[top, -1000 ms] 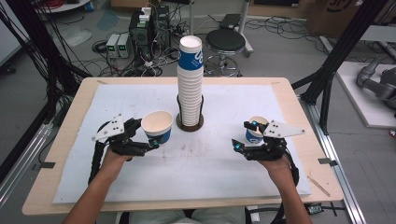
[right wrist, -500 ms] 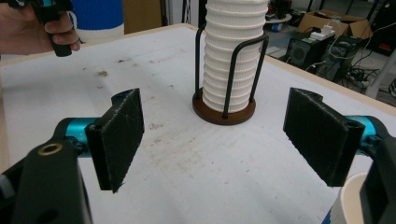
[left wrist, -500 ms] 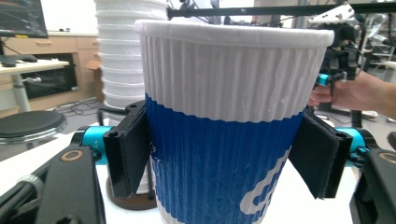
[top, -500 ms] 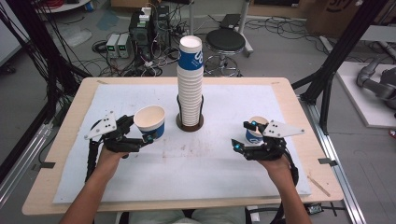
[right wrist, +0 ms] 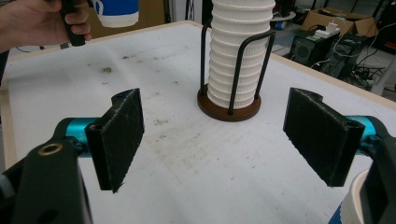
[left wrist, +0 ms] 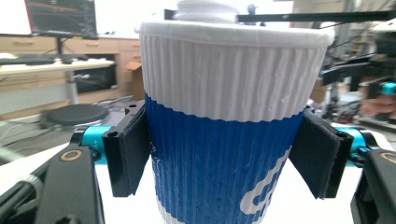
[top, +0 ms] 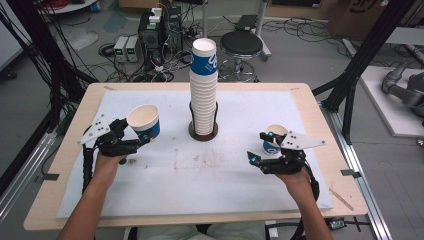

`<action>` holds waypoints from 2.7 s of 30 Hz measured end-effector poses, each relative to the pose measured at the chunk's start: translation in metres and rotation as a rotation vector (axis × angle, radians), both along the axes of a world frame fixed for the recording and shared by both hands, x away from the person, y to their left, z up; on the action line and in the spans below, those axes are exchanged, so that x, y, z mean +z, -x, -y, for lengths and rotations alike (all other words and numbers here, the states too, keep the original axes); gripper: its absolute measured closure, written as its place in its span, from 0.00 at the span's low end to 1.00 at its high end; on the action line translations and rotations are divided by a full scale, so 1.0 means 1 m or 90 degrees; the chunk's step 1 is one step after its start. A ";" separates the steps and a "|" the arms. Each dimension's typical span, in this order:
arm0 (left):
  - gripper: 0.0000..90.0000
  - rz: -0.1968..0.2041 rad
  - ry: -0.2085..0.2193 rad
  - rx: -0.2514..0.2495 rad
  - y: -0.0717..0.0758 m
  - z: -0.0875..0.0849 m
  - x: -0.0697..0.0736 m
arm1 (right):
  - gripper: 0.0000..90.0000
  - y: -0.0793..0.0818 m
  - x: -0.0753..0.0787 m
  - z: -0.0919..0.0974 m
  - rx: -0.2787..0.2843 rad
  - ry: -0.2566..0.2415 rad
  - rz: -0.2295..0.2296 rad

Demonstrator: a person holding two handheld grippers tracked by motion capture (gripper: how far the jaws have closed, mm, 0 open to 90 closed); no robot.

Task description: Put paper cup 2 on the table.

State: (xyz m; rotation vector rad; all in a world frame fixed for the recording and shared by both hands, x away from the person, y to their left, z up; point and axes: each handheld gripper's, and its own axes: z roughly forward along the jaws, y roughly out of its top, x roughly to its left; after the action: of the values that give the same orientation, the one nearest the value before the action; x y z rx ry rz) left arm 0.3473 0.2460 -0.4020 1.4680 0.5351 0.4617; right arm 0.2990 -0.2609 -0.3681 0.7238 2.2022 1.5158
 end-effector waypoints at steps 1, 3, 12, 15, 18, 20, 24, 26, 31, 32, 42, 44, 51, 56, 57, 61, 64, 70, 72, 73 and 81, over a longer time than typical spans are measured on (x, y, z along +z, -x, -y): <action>0.30 -0.009 -0.004 0.007 -0.003 -0.002 -0.004 | 0.23 0.000 0.000 0.000 0.001 0.000 0.001; 0.30 -0.022 -0.013 0.013 -0.006 -0.004 -0.009 | 0.23 0.000 0.000 0.000 0.000 -0.001 -0.004; 0.30 -0.065 -0.042 0.039 -0.019 -0.001 -0.028 | 0.23 0.000 -0.003 -0.002 0.009 0.001 -0.010; 0.30 -0.077 -0.054 0.056 -0.024 -0.001 -0.033 | 0.23 -0.001 -0.003 -0.001 0.012 -0.001 -0.007; 0.30 -0.091 -0.054 0.068 -0.030 -0.004 -0.039 | 0.23 -0.002 -0.003 0.000 0.012 -0.003 -0.008; 0.30 -0.106 -0.064 0.077 -0.033 -0.004 -0.043 | 0.23 -0.002 -0.004 0.001 0.011 -0.004 -0.011; 0.30 -0.134 -0.101 0.088 -0.038 0.000 -0.047 | 0.23 -0.001 -0.003 0.000 0.012 -0.004 -0.013; 0.30 -0.139 -0.121 0.089 -0.039 0.003 -0.049 | 0.23 -0.001 -0.003 0.000 0.013 -0.003 -0.007; 0.30 -0.145 -0.147 0.091 -0.039 0.007 -0.050 | 0.23 0.000 -0.003 0.001 0.012 -0.004 -0.010; 0.30 -0.147 -0.158 0.093 -0.039 0.008 -0.050 | 0.23 0.000 -0.003 0.001 0.010 -0.005 -0.011; 0.29 -0.170 -0.213 0.110 -0.028 0.005 -0.048 | 0.23 0.001 -0.003 0.001 0.012 -0.002 -0.011; 0.29 -0.175 -0.219 0.111 -0.024 0.002 -0.049 | 0.23 0.001 -0.003 0.001 0.014 -0.001 -0.009; 0.26 -0.178 -0.226 0.122 -0.017 -0.001 -0.049 | 0.23 0.002 -0.002 0.000 0.015 -0.003 -0.009; 0.18 -0.193 -0.212 0.143 -0.014 -0.003 -0.049 | 0.23 0.001 -0.003 0.000 0.015 -0.002 -0.011; 0.18 -0.193 -0.209 0.148 -0.013 -0.004 -0.048 | 0.23 0.001 -0.003 0.000 0.016 -0.003 -0.014; 0.18 -0.194 -0.188 0.147 -0.011 -0.008 -0.047 | 0.23 0.001 -0.003 0.000 0.017 -0.002 -0.013; 0.18 -0.188 -0.180 0.138 -0.008 -0.010 -0.044 | 0.23 0.001 -0.003 0.001 0.015 -0.002 -0.014; 0.18 -0.160 -0.155 0.131 0.005 -0.018 -0.035 | 0.23 0.002 -0.004 0.004 0.009 -0.002 -0.016; 0.18 -0.147 -0.130 0.135 0.011 -0.023 -0.029 | 0.23 0.002 -0.005 0.006 0.005 -0.002 -0.014; 0.18 -0.142 -0.115 0.135 0.013 -0.025 -0.026 | 0.23 0.003 -0.005 0.006 0.002 -0.002 -0.017; 0.17 -0.102 -0.006 0.139 0.023 -0.032 -0.006 | 0.23 0.002 -0.006 0.015 -0.047 0.007 -0.005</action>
State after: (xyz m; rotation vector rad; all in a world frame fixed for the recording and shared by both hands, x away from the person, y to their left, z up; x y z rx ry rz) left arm 0.3246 0.2778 -0.4083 1.4701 0.8278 0.5204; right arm 0.2967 -0.2756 -0.3743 0.8002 2.1633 1.4661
